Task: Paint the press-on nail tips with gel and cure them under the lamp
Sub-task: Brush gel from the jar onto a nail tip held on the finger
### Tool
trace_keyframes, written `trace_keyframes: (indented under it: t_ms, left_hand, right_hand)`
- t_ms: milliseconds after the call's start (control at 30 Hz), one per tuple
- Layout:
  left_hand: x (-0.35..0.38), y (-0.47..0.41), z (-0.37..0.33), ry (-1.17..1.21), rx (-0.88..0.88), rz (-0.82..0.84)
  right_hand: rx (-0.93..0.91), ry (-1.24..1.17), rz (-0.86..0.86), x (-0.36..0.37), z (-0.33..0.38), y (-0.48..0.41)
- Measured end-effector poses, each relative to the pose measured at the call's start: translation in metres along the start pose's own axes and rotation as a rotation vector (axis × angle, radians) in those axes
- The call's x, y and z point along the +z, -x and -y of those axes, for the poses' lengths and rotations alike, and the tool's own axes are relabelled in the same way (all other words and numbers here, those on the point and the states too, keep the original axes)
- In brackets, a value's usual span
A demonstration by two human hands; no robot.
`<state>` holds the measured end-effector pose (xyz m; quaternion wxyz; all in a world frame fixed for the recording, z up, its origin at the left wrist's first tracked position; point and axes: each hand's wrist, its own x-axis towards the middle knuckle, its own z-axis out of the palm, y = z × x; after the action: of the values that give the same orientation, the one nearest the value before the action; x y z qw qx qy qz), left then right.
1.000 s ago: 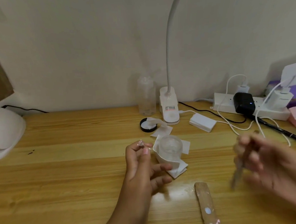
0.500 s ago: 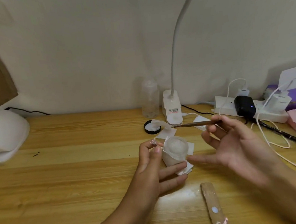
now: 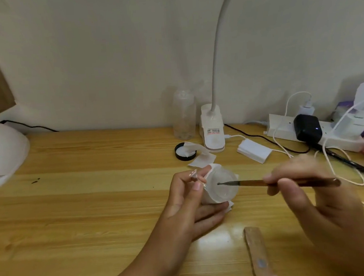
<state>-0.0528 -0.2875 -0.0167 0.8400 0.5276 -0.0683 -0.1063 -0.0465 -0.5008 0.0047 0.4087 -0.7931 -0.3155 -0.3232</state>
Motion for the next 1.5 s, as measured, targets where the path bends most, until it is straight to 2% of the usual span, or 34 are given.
trace_keyframes:
  t_ms: [100,333,633,767,933,1033,1100,1167,1267,1333,1500]
  left_hand:
    - [0.001,0.0,0.0,-0.028,0.017,0.005]
    - [0.0,0.0,0.001,-0.063,0.013,0.019]
    - [-0.002,-0.002,-0.007,0.088,-0.135,0.004]
    - [-0.002,-0.003,-0.011,0.119,-0.192,-0.007]
    - [-0.004,-0.005,-0.012,0.139,-0.216,-0.022]
    - [-0.002,-0.002,-0.013,0.072,-0.154,-0.116]
    - [0.0,0.003,-0.01,-0.057,-0.035,-0.239]
    - [0.002,0.008,-0.009,-0.168,0.06,-0.283]
    - [0.006,0.014,-0.007,-0.217,0.071,-0.142]
    - [0.01,0.015,-0.007,-0.283,0.023,-0.033]
    - [0.01,0.014,-0.003,-0.443,0.017,0.03]
  right_hand:
    - [-0.025,0.077,0.055,0.003,0.0,0.0]
    - [-0.019,0.081,0.125,0.005,-0.002,-0.001]
    - [0.138,-0.232,-0.075,-0.003,-0.003,-0.003]
    - [0.199,-0.303,-0.15,-0.004,-0.003,-0.005]
    - [0.239,-0.335,-0.157,-0.006,-0.007,-0.007]
    - [0.296,-0.427,-0.237,-0.012,-0.005,-0.016]
    - [0.403,-0.564,-0.321,-0.021,-0.008,-0.025]
    - [0.559,-0.718,-0.305,-0.031,-0.013,-0.027]
    - [0.772,-0.84,-0.22,-0.036,-0.019,-0.011]
    - [0.856,-0.869,-0.255,-0.033,-0.019,0.006]
    - [0.825,-0.887,-0.305,-0.027,-0.016,0.028]
